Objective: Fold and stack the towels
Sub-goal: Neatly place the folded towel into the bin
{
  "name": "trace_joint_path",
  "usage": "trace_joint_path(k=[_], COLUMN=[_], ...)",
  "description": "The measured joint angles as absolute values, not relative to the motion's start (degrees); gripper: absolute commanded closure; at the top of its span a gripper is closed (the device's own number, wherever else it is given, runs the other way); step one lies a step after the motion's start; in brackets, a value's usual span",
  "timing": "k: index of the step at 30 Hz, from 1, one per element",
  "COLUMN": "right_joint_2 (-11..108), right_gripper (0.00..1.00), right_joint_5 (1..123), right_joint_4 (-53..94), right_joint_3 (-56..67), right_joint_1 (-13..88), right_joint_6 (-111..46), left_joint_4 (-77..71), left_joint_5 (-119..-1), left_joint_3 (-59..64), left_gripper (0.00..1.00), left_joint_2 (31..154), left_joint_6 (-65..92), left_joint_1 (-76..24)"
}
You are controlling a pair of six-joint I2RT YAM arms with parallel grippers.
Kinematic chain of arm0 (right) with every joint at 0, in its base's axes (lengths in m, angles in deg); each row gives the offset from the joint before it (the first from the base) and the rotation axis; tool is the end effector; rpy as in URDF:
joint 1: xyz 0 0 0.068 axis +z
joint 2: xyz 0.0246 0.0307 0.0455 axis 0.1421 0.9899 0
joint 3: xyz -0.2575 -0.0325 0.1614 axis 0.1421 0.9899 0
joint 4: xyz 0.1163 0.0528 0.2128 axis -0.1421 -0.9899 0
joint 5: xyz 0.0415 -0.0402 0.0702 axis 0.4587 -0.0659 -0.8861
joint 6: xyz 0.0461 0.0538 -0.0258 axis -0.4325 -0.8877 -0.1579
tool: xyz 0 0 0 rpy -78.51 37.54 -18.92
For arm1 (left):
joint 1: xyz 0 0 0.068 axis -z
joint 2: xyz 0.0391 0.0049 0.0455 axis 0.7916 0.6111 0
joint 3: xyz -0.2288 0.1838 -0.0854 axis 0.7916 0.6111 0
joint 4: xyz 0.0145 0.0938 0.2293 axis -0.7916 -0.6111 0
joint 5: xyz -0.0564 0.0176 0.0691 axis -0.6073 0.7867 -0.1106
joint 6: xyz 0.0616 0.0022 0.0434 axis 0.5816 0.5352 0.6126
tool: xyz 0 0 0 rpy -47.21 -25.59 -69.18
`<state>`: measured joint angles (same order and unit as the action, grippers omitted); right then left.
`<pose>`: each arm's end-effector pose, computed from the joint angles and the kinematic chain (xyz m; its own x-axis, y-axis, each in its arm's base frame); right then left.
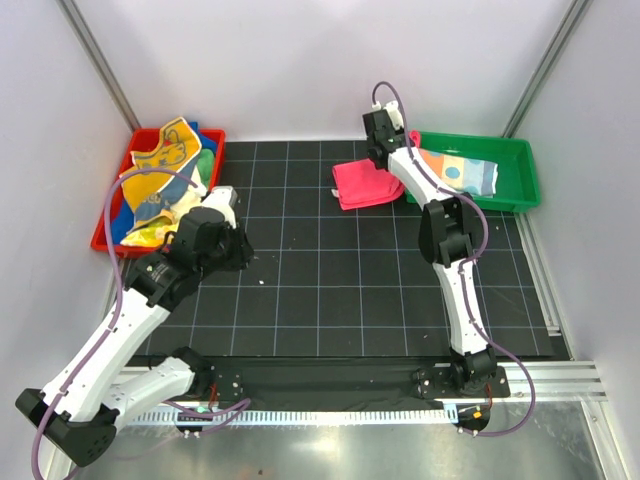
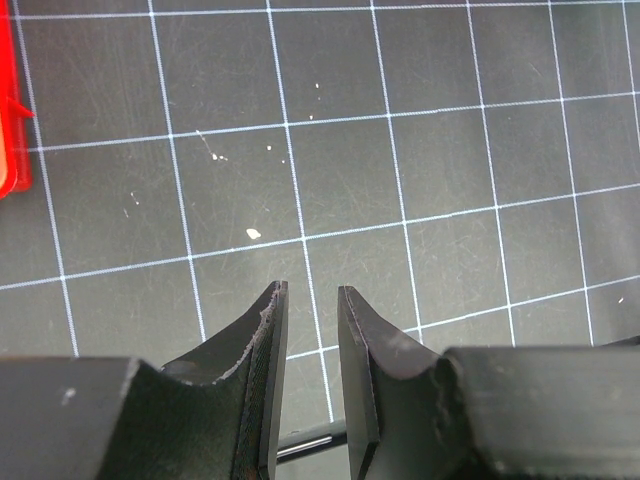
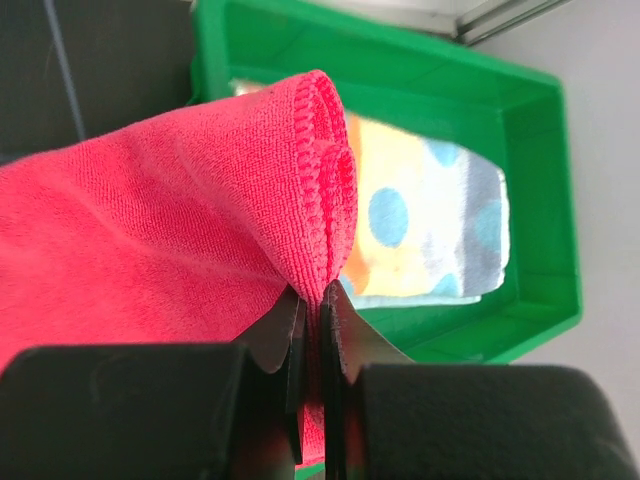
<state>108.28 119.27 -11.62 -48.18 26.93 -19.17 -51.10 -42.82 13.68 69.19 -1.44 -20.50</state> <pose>0.5579 0.1386 0.2329 -0.6895 -0.3129 -0.6532 0.2273 0.7628 -0.6053 0.1469 -0.0792 0.3597 -0.6490 -0.1161 -0.7519 0.1389 0.9536 -0.2671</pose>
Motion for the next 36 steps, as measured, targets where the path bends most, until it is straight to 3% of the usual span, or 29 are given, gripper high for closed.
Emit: trace_joint_path(k=[23, 36], right_joint_2=[108.3, 108.2], right_gripper=[0.99, 0.99], right_joint_5=[121.1, 120.9], right_joint_4=[-13.7, -6.9], right_joint_3=[-51.6, -49.6], right_joint_1=[20.7, 15.0], right_joint_6=[-16.5, -12.0], left_joint_4=[-50.9, -50.6], left_joint_5=[-45.0, -46.0], left_joint_3=[14.1, 14.6], left_gripper=[0.70, 0.70], left_joint_2=[69.3, 69.3], left_joint_6=[-1.4, -1.4], left_joint_1=[-20.7, -21.7])
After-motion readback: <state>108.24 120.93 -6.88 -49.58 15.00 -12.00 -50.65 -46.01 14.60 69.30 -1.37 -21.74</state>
